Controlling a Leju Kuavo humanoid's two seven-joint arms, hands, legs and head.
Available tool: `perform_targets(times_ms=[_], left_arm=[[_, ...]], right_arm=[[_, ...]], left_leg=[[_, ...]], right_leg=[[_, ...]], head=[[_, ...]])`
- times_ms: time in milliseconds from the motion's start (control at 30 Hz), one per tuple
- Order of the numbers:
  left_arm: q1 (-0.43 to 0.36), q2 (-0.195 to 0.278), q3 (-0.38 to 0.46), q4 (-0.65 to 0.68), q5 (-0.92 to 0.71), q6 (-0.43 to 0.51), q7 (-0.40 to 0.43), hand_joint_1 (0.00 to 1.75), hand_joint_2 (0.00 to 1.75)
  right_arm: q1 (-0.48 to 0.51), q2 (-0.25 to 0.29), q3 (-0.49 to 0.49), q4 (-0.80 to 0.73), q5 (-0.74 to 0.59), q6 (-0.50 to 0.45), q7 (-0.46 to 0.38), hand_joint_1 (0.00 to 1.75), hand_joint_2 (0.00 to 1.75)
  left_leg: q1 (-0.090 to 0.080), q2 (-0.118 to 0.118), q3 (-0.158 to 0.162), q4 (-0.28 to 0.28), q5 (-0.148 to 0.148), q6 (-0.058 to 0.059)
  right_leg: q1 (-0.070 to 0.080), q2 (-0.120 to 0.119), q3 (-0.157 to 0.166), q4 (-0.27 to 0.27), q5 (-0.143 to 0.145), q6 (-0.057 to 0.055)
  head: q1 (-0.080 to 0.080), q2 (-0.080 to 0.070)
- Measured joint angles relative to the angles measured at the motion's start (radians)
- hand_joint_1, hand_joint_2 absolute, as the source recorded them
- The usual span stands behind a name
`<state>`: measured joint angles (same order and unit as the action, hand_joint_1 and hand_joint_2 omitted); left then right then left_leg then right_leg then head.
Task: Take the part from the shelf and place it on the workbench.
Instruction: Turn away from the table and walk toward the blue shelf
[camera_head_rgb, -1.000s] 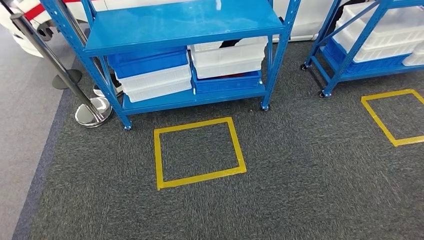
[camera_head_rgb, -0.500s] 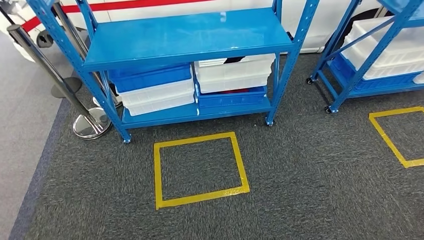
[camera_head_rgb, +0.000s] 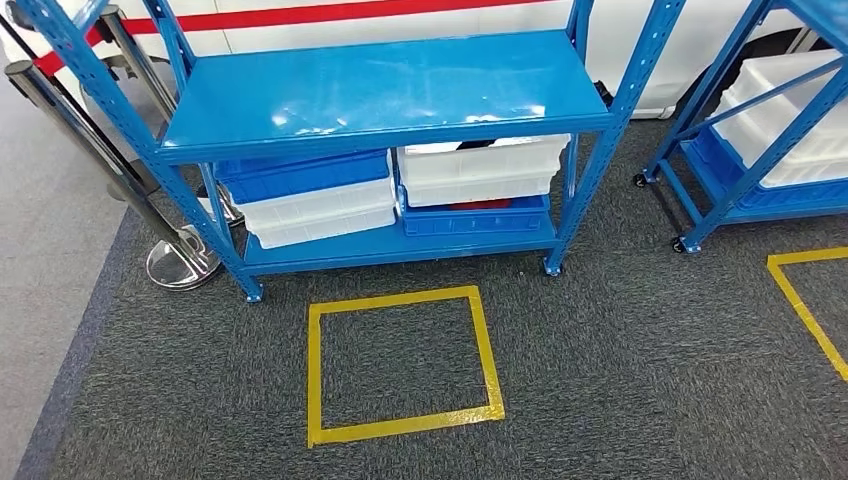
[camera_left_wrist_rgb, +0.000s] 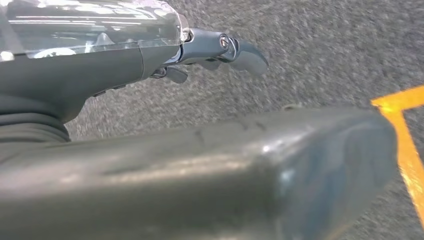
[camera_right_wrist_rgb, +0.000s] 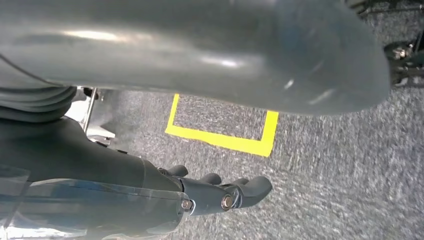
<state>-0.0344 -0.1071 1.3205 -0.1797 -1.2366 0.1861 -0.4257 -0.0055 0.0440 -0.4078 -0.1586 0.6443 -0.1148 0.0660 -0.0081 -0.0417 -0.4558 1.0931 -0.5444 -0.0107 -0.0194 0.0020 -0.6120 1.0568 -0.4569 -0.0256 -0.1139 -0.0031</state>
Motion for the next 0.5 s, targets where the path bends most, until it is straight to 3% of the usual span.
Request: perform_targets(times_ms=[67,100,167,200,233,333,367,433,500], left_arm=[[-0.002,0.0,0.0,0.0,-0.001,0.0,0.0,0.0,0.0],[-0.002,0.0,0.0,0.0,-0.001,-0.001,0.0,0.0,0.0],[0.0,0.0,0.0,0.0,-0.001,-0.001,0.0,0.0,0.0],[0.001,0.0,0.0,0.0,-0.001,-0.001,0.0,0.0,0.0],[0.002,0.0,0.0,0.0,-0.002,-0.002,0.0,0.0,0.0],[0.007,0.0,-0.001,0.0,-0.004,-0.004,-0.001,0.0,0.0],[0.008,0.0,-0.001,0.0,-0.006,-0.005,-0.002,0.0,0.0],[0.006,0.001,-0.002,0.0,-0.01,-0.009,-0.003,0.0,0.0],[0.0,0.002,-0.004,0.0,-0.012,-0.011,-0.004,0.0,0.0]], right_arm=[[0.002,0.0,0.0,0.0,0.0,0.0,-0.001,0.0,0.0],[0.002,0.0,0.0,0.0,0.0,0.0,-0.001,0.0,0.0],[0.002,0.0,-0.001,0.0,0.0,0.0,-0.001,0.0,0.0],[0.002,0.0,-0.002,0.0,0.0,0.0,-0.001,0.0,0.0],[0.002,0.0,-0.003,0.0,-0.001,0.0,-0.001,0.0,0.0],[0.004,0.002,-0.005,0.001,-0.008,0.001,0.001,0.0,0.0],[0.003,0.002,-0.006,0.002,-0.01,0.001,0.002,0.0,0.0],[0.0,0.003,-0.006,0.002,-0.014,0.001,0.004,0.0,0.0],[-0.005,0.003,-0.007,0.002,-0.016,0.001,0.004,0.0,0.0]], left_leg=[[0.005,0.021,-0.077,0.12,-0.011,-0.013],[0.008,0.027,-0.121,0.17,-0.04,-0.018],[0.012,0.03,-0.183,0.204,-0.106,-0.02],[0.013,0.031,-0.197,0.184,-0.115,-0.018],[0.013,0.033,-0.203,0.14,-0.091,-0.014],[0.004,0.041,-0.201,-0.01,0.09,0.007],[-0.001,0.042,-0.197,-0.032,0.125,0.013],[-0.006,0.039,-0.176,-0.048,0.124,0.025],[-0.004,0.035,-0.142,-0.07,0.116,0.038]], right_leg=[[-0.001,-0.002,0.033,-0.015,-0.016,-0.007],[-0.001,-0.003,0.048,-0.021,-0.026,-0.008],[-0.001,-0.003,0.081,-0.025,-0.05,-0.007],[-0.001,-0.003,0.099,-0.026,-0.063,-0.006],[-0.001,-0.004,0.117,-0.026,-0.078,-0.005],[0.003,-0.005,0.162,-0.027,-0.119,0.003],[0.003,-0.004,0.176,-0.029,-0.128,0.009],[0.003,-0.003,0.194,-0.022,-0.126,0.026],[0.0,-0.003,0.176,0.038,-0.108,0.036]], head=[[0.0,0.0],[0.0,0.0],[0.0,0.0],[0.0,0.0],[0.0,0.0],[0.0,0.0],[0.0,0.0],[0.0,0.0],[0.0,0.0]])
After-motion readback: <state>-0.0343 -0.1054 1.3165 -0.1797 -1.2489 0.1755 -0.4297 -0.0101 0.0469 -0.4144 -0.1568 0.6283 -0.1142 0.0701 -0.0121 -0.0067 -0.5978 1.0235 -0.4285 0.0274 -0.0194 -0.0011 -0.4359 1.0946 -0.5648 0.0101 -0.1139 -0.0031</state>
